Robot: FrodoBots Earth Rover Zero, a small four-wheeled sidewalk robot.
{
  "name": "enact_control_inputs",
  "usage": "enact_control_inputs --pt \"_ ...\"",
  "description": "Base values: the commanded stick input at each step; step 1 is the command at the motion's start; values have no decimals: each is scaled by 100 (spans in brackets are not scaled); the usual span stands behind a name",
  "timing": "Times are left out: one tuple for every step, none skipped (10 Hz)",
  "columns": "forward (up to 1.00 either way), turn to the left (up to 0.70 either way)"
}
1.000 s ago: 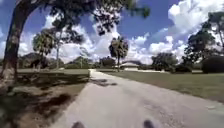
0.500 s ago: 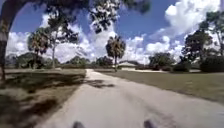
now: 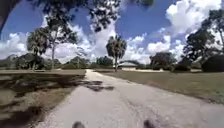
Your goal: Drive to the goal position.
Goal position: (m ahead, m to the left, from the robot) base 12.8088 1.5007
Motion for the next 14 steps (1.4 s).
enact_control_inputs --pt "70 0" --pt "70 0" --pt "70 0" --pt "70 0" --pt "70 0" --pt "70 0" --pt "70 0" --pt "70 0" --pt "70 0" --pt "70 0" --pt "70 0" --pt "70 0" --pt "70 0" --pt "70 0"
